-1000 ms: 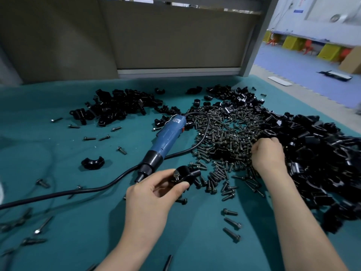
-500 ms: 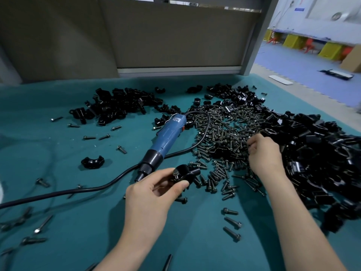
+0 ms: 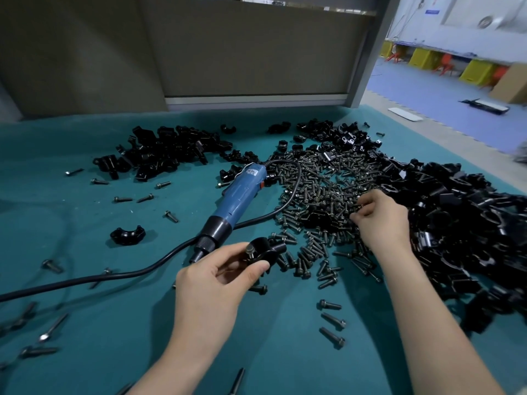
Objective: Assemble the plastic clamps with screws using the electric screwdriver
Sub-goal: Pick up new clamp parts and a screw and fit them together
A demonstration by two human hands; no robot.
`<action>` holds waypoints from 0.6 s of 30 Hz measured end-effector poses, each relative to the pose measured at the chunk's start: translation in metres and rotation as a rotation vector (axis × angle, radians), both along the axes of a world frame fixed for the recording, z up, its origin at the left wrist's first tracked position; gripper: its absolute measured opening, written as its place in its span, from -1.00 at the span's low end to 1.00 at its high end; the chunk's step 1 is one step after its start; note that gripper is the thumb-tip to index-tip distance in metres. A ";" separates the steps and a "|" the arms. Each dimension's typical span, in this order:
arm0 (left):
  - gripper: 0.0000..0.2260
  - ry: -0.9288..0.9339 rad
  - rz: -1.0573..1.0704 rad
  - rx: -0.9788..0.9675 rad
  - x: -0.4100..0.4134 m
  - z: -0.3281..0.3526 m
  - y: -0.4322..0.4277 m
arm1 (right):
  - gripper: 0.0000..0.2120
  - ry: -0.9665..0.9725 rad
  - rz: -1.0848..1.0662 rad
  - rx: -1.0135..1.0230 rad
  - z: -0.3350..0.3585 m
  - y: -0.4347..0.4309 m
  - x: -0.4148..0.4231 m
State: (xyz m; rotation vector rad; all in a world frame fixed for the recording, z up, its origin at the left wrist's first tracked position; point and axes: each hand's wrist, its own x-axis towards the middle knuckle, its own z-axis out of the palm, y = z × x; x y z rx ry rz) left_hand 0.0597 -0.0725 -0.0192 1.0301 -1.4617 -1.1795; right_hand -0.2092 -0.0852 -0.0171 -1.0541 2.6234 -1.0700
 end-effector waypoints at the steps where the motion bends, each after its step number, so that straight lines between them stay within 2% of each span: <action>1: -0.67 -0.001 0.000 0.001 0.000 0.000 0.000 | -0.79 0.002 -0.010 -0.002 0.001 -0.001 0.002; 5: -0.73 0.012 -0.006 0.012 0.001 -0.001 0.000 | -0.82 0.041 0.012 -0.118 0.009 -0.001 0.012; 7: -0.71 0.020 -0.012 0.013 0.001 -0.001 0.000 | -0.83 0.067 0.097 -0.230 0.018 0.003 0.021; 9: -0.74 0.028 -0.016 0.015 0.001 -0.001 -0.001 | -0.78 0.038 0.304 -0.274 0.030 0.008 0.041; 13: -0.84 0.067 -0.024 0.025 -0.001 -0.002 -0.002 | -0.74 0.059 0.804 -0.223 0.040 0.018 0.086; 16: -0.83 0.046 -0.009 -0.006 -0.002 -0.004 -0.002 | -0.73 -0.110 0.940 -0.237 0.044 0.024 0.097; 18: -0.82 0.033 -0.004 -0.020 -0.003 -0.006 -0.003 | -0.75 -0.138 0.962 -0.226 0.046 0.026 0.098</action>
